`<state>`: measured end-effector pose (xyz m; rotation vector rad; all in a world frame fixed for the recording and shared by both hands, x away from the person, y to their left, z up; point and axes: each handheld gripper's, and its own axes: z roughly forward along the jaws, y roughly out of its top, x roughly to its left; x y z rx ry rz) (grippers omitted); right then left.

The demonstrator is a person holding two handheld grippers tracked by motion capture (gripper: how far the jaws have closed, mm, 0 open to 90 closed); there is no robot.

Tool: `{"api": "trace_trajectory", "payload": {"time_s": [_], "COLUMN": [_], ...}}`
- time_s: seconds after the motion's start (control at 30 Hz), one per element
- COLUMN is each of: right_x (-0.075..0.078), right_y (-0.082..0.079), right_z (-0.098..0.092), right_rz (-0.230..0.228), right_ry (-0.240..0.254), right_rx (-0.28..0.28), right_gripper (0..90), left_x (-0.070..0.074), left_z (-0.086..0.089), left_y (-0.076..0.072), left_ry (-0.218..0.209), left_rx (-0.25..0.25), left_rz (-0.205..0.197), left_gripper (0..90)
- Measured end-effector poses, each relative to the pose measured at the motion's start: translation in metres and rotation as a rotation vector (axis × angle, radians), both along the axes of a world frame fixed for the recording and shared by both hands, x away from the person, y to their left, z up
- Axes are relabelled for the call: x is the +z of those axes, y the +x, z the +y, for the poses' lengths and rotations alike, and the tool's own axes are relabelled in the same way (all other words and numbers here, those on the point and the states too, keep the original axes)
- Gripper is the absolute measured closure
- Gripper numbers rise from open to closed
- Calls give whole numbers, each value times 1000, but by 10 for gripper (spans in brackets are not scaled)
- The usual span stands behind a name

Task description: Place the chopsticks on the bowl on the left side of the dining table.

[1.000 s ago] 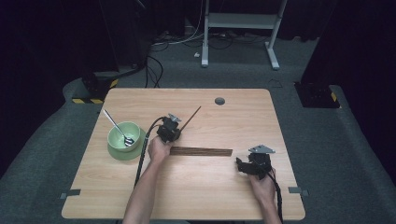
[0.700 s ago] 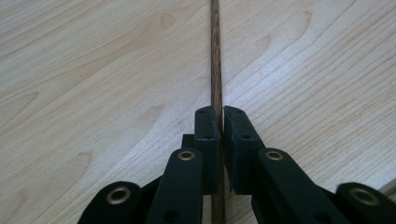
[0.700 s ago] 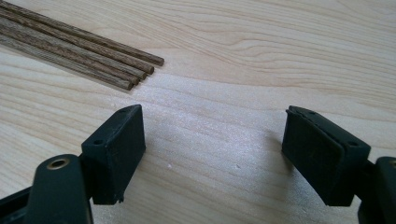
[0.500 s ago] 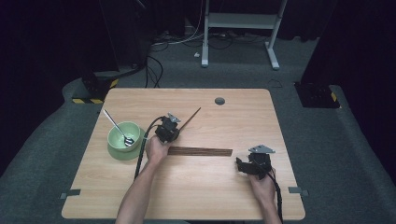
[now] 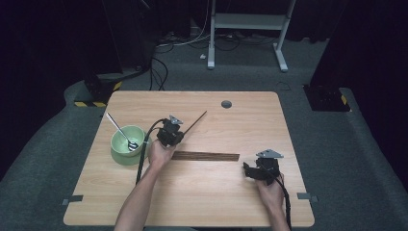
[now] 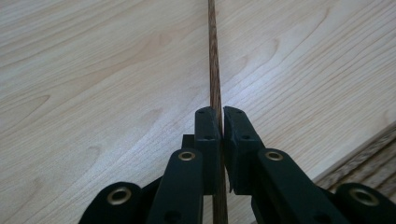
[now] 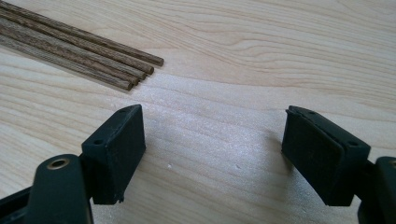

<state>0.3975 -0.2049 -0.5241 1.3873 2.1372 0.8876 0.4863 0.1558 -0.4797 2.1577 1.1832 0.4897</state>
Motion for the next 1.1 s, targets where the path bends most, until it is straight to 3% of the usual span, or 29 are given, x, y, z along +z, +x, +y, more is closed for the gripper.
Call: {"api": "trace_trajectory", "payload": {"time_s": [0.6,0.73,1.1], "right_x": [0,0,0], "right_y": [0,0,-1], "right_z": [0,0,1], "right_rz": [-2,-2,-12], "right_ry": [-2,-2,-10], "right_rx": [1,1,4], "right_gripper": [212,212,225], "left_x": [23,27,33], "left_z": [16,22,32], "left_y": [-18,-22,-29], "left_ry": [-44,-79,-96], "left_rx": [-37,-26,-30], "left_rz": [-42,-50,-46], "left_gripper": [841,841,841]}}
